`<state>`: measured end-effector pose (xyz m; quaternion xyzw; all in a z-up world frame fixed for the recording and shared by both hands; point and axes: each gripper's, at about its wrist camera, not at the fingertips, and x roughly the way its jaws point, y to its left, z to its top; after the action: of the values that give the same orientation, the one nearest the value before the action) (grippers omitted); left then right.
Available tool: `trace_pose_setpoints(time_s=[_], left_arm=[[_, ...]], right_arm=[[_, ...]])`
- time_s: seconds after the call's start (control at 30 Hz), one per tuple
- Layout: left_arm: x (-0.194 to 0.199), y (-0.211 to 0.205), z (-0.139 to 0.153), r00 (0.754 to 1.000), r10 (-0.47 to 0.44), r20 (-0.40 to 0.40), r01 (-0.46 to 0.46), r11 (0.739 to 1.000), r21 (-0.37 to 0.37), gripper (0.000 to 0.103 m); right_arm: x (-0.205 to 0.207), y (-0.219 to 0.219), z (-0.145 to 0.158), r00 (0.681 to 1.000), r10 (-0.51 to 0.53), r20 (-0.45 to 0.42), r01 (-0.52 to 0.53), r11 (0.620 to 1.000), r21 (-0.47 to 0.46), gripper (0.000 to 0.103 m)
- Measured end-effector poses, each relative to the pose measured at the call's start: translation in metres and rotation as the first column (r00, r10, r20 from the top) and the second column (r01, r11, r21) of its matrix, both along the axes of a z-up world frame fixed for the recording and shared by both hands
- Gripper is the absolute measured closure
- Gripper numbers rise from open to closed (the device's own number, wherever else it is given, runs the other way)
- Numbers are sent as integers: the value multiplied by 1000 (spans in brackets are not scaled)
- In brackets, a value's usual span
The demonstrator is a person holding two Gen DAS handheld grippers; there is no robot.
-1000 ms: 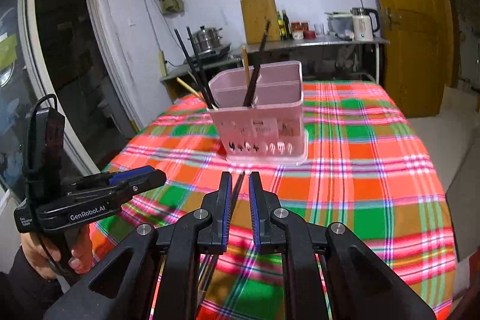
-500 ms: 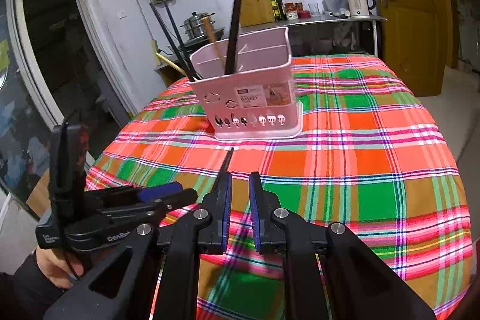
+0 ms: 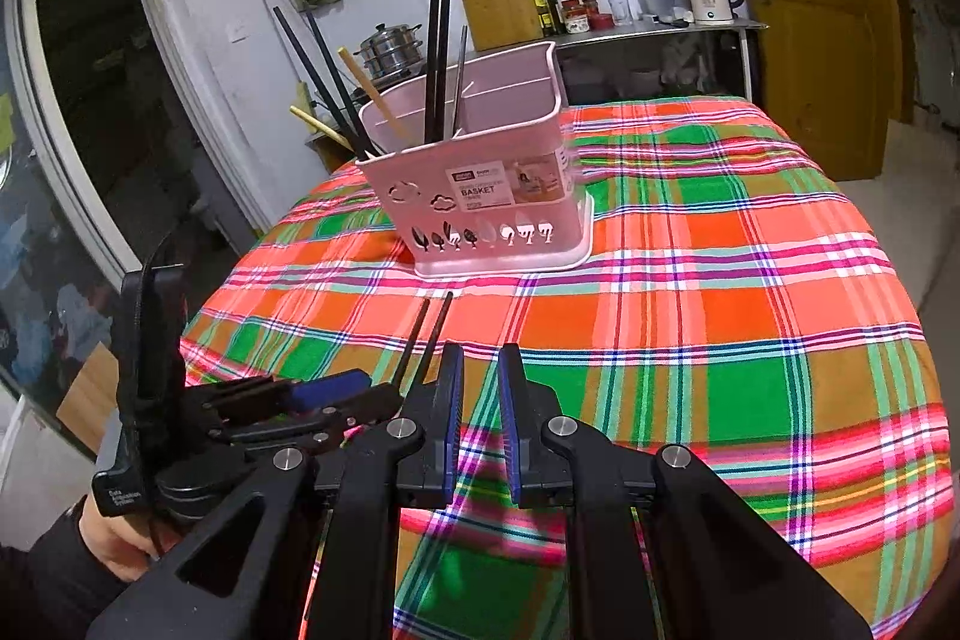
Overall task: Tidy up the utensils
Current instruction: 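Move both tools back down toward the last chopsticks on the cloth, then grasp a black chopstick with the left tool while the right tool grasps another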
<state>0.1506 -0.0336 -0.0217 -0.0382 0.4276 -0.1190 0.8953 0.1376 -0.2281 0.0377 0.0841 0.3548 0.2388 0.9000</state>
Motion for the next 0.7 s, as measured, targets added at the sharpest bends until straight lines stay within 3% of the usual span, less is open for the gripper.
trace_pose_setpoints(time_s=[0.07,0.23,0.7], left_arm=[[0,4,0,1000,2,0,-2,1000,13,85],[1,24,0,1000,18,-1,-18,999,30,91],[15,83,4,997,68,-33,-69,997,-18,90]], right_arm=[[1,2,-1,1000,2,-2,-2,1000,-3,91],[4,10,-4,1000,18,-12,-18,1000,-15,91],[29,71,-33,989,111,-93,-121,986,-111,91]])
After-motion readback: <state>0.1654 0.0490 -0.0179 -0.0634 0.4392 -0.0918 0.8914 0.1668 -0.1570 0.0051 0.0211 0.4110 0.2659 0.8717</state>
